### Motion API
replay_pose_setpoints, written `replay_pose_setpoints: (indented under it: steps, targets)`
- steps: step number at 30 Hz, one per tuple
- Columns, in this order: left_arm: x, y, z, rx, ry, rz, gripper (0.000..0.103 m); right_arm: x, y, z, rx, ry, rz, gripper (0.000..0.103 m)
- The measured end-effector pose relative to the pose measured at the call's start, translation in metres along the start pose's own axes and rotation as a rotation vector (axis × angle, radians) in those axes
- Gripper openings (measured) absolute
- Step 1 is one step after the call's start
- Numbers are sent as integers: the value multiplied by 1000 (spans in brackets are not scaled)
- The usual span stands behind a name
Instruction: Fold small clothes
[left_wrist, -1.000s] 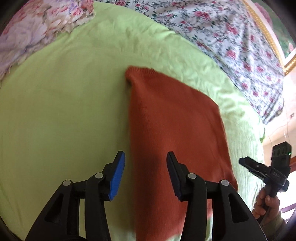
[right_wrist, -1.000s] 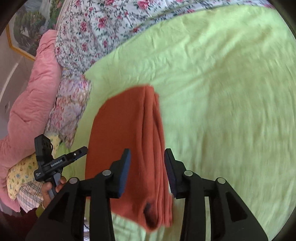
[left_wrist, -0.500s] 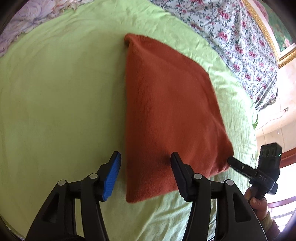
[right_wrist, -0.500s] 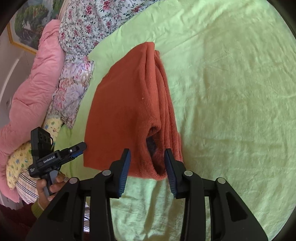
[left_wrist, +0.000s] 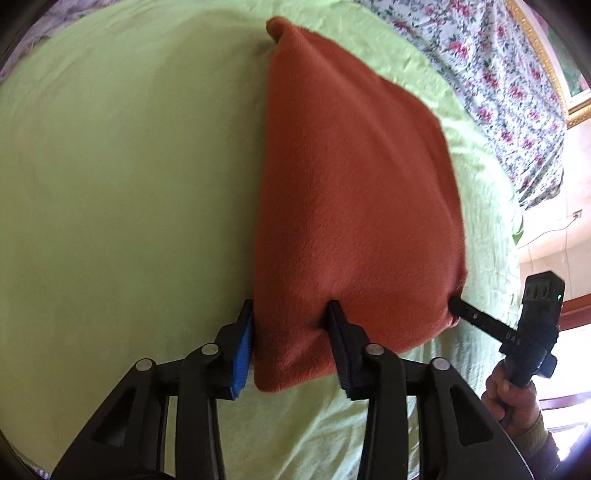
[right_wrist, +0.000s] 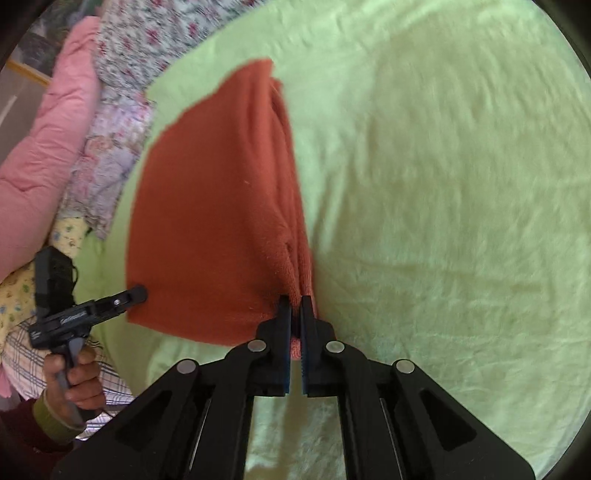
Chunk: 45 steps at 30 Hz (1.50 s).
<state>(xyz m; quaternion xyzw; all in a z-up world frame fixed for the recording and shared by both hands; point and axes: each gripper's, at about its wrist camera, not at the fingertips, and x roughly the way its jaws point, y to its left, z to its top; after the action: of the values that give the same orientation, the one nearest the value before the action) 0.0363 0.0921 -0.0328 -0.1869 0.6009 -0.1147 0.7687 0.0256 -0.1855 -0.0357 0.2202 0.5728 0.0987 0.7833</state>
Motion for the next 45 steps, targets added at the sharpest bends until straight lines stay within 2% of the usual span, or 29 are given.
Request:
replay_pose_setpoints:
  steps: [4,7,11,14,18,23,27,29,31,34,40,45]
  targets:
    - [-2,-3,-4,30,2,20,42,-1,4,0,3,-3,-14,6]
    - [-10,-3,-4,47,5,27,42,-11,8,1,6,-5,-20,11]
    - [-34,0,-7,68,-26,24,41,-38,11,-2,1,-60,-32,13]
    - [-51,-4,-1,87,-66,-5,41,-55,22,2,-16,-121,-15,13]
    - [-61,-20,18,121,-122,-67,41,-59,41,16,-47,-177,25,13]
    - [-50,-39,42,169,-142,-59,41,-28,56,39,-62,-146,44,13]
    - [-38,-42,60,163,-134,-73,41,-11,60,52,-71,-119,64,13]
    - [-22,-42,68,163,-110,-60,41,0,60,58,-79,-101,62,13]
    - [-7,-37,71,156,-77,-14,35,11,53,61,-74,-79,15,13]
    - [7,-33,70,164,-66,12,28,22,36,62,-35,-55,21,12]
    - [2,-35,68,185,-70,8,29,25,33,63,-37,-50,22,12]
    - [-17,-32,49,180,-74,-24,29,9,35,58,-34,-60,27,13]
